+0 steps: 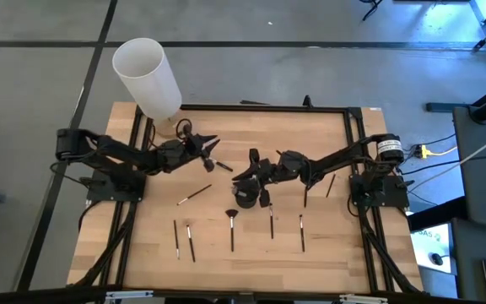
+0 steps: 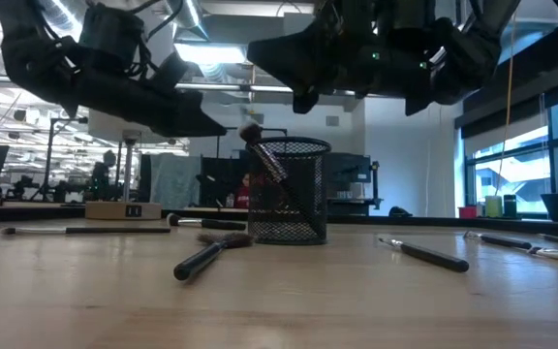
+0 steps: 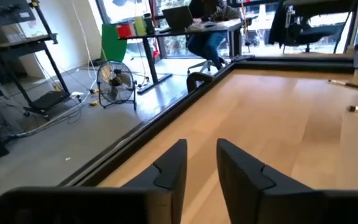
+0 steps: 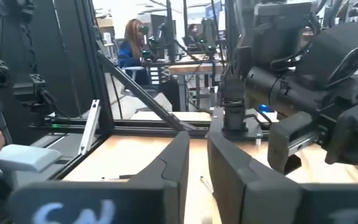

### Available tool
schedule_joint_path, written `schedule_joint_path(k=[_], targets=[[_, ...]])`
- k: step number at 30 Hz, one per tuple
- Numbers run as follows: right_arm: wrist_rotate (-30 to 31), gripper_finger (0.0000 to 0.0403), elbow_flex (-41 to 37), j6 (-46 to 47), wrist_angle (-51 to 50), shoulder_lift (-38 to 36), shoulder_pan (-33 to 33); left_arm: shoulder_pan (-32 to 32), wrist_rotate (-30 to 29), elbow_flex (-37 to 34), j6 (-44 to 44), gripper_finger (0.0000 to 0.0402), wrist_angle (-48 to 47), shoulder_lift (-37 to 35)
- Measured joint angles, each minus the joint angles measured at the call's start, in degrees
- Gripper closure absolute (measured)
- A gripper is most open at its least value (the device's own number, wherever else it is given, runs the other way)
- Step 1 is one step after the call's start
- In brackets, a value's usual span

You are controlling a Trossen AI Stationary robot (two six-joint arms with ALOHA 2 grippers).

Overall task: Pick & Place Makeup Brushes
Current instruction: Put the eyeshadow brush into the makeup organizer, then put the powder brush into the makeup organizer

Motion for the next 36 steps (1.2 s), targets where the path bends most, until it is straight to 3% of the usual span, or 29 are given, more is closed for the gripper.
schedule_joint_path(k=[7, 9, 15, 18, 22, 28, 36], targets=[[8.2, 0.0327, 0.0, 4.9, -0.8, -0.4, 0.2, 0.2, 4.5, 0.0, 3.8, 0.0306, -9.3, -4.0], [9.8, 0.0331, 0.0, 6.9, -3.7, -1.9, 0.2, 0.8, 6.2, 1.0, 3.2, 0.0307, -17.7, -6.3], [10.5, 0.0339, 0.0, 10.0, -20.9, -11.4, -0.6, 5.6, 16.3, 10.9, 3.7, 0.0307, -54.8, -11.1], [13.3, 0.0339, 0.0, 9.2, -30.3, -16.7, -0.6, 8.1, 19.4, 13.7, 8.8, 0.0306, -63.8, -10.8], [18.1, 0.0339, 0.0, 9.6, -41.3, -21.9, -0.5, 11.3, 21.9, 14.3, 12.1, 0.0290, -67.0, -9.9], [19.8, 0.0336, 0.0, 11.0, -51.9, -22.9, -0.4, 15.3, 30.1, 14.3, 15.1, 0.0253, -66.4, -6.2], [19.8, 0.0325, 0.0, 11.9, -55.6, -20.8, -0.4, 17.0, 26.0, 14.4, 19.4, 0.0235, -63.0, 2.3]])
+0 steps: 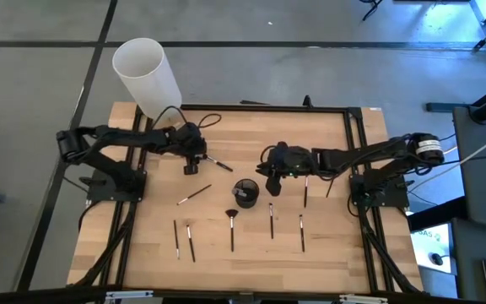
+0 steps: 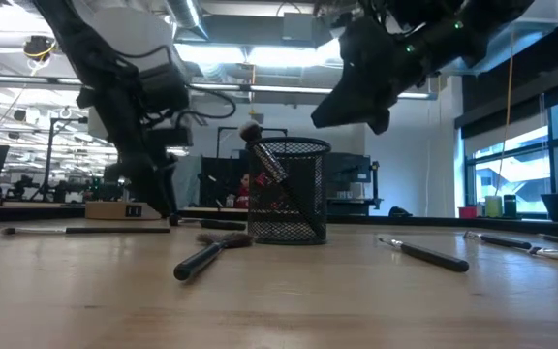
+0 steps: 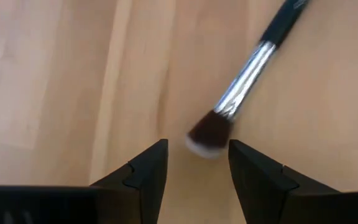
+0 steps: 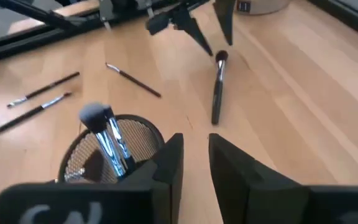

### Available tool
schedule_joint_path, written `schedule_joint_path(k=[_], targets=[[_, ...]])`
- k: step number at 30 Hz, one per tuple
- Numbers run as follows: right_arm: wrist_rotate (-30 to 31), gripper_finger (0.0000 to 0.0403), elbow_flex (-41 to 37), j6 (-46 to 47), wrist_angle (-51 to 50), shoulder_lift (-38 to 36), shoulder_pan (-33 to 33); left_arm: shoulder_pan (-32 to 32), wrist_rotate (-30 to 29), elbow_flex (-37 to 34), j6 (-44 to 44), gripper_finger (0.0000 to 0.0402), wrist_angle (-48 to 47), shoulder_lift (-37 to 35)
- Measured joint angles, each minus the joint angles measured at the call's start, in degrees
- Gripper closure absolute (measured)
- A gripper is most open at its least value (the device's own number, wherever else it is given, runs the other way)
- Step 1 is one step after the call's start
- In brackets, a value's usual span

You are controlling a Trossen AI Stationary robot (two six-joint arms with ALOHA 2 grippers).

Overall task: Pick & Place Makeup Brushes
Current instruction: Put the powder brush into the makeup organizer

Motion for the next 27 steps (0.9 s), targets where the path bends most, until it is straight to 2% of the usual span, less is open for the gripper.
schedule_joint_path(k=[8, 19, 22, 27], targets=[[0.0, 0.0324, 0.0, -0.9, -1.0, 0.3, 0.0, 0.0, 1.1, 0.1, 5.3, 0.0263, 1.6, 3.1], [0.0, 0.0324, 0.0, -1.6, -1.0, 0.3, 0.0, 0.0, -0.3, -0.1, 9.8, 0.0375, 5.2, 3.5], [0.0, 0.0324, 0.0, -1.6, -1.6, 0.3, 0.0, -0.8, -5.2, 0.2, 11.7, 0.0396, 5.8, 3.5], [2.5, 0.0324, 0.0, -1.6, -4.5, 0.3, 0.0, -4.6, -18.7, 3.0, 18.3, 0.0400, 5.7, 1.8]])
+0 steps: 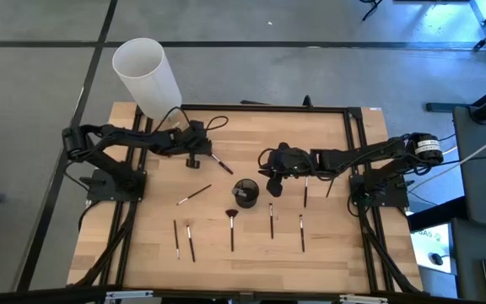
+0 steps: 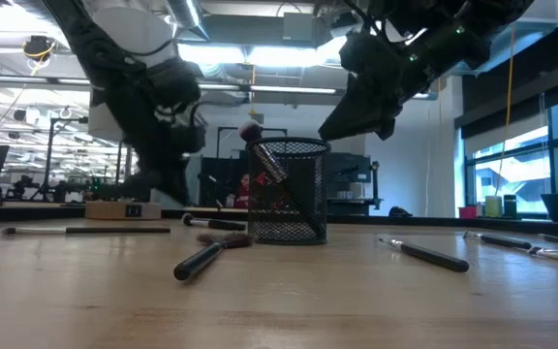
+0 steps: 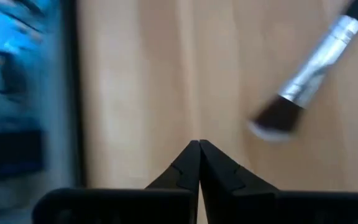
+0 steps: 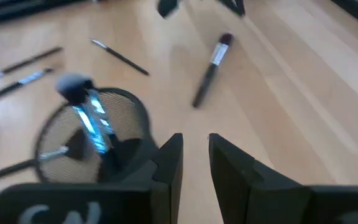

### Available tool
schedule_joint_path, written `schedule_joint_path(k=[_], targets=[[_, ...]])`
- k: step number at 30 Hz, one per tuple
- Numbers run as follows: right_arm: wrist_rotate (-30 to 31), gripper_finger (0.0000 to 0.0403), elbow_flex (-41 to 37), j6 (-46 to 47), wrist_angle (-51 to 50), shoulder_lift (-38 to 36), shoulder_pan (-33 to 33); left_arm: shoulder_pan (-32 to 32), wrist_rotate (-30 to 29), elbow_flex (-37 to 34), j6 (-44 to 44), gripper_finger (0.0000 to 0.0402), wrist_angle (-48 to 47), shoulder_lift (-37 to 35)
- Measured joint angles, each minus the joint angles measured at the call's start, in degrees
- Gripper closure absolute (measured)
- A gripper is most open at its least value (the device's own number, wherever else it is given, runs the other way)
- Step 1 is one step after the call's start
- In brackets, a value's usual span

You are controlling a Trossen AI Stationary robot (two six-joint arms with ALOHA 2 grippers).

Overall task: Pick & Place Makeup Brushes
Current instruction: Put the powder brush into the makeup organizer

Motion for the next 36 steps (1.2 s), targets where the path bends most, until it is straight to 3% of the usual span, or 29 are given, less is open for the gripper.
schedule_joint_path(k=[3, 10, 17, 23, 36], targets=[[3.9, 0.0324, 0.0, 0.3, -2.7, 0.0, 0.0, -2.1, -2.1, 2.3, 1.9, 0.0398, -0.3, -1.8], [7.9, 0.0324, 0.0, 3.3, -8.5, 0.0, 0.0, -3.1, 1.1, 5.7, -7.7, 0.0372, -1.7, -3.5], [7.9, 0.0324, 0.0, 3.4, -8.0, 0.0, 0.7, 0.0, 10.1, 6.0, -13.3, 0.0288, -10.7, -2.6], [7.9, 0.0324, 0.0, 2.0, -8.0, 0.0, 0.7, 1.2, 17.1, 6.0, -8.6, 0.0224, -13.9, -2.2], [5.8, 0.0324, 0.0, 1.8, -8.0, 0.0, 0.8, 3.5, 20.2, 6.0, -3.8, 0.0235, -10.6, 2.8]])
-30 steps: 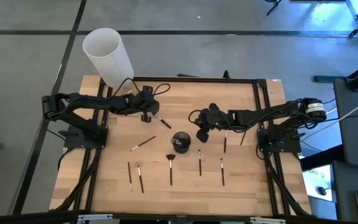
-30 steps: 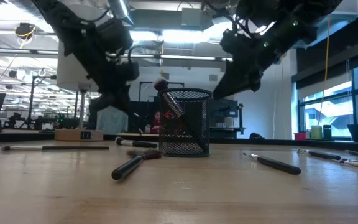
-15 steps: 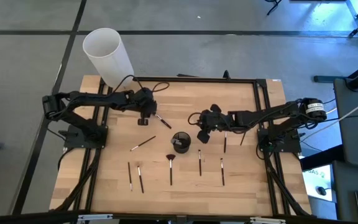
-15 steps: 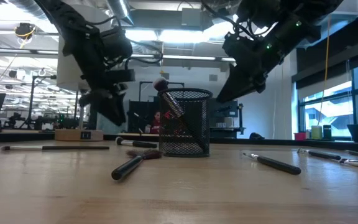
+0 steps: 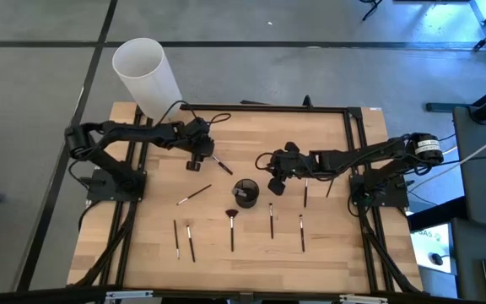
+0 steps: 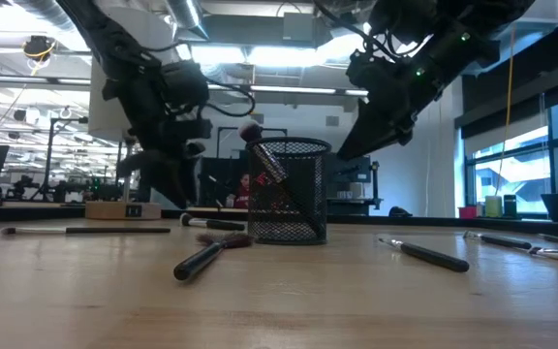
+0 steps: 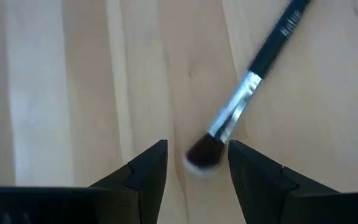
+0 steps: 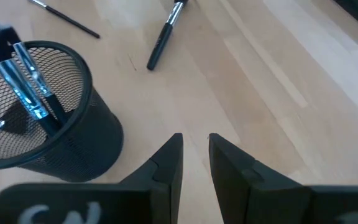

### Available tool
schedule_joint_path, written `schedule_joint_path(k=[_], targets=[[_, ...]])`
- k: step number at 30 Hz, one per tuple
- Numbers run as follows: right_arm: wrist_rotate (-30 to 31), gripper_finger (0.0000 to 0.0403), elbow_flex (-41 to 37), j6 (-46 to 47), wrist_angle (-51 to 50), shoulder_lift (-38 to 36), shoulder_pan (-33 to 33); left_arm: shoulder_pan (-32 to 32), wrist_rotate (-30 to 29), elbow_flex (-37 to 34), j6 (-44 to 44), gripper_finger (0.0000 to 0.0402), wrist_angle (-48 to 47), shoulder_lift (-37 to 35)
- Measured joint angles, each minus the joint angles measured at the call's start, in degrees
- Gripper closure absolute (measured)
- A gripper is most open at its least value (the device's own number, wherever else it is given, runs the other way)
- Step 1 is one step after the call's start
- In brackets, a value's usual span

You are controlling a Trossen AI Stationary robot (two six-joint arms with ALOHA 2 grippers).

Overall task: Pick & Place Makeup Brushes
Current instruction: Put the powder brush into the makeup organizer

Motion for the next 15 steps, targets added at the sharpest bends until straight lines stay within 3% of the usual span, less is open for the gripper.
schedule_joint_path(k=[9, 15], targets=[[0.1, 0.0324, 0.0, -0.2, 0.0, 0.0, 1.5, 0.0, -0.8, 0.2, 5.9, 0.0243, 1.3, 5.6], [0.1, 0.0324, 0.0, -0.5, 0.0, 0.0, 1.8, -0.2, -0.5, 0.1, 7.8, 0.0308, 0.8, 5.4]])
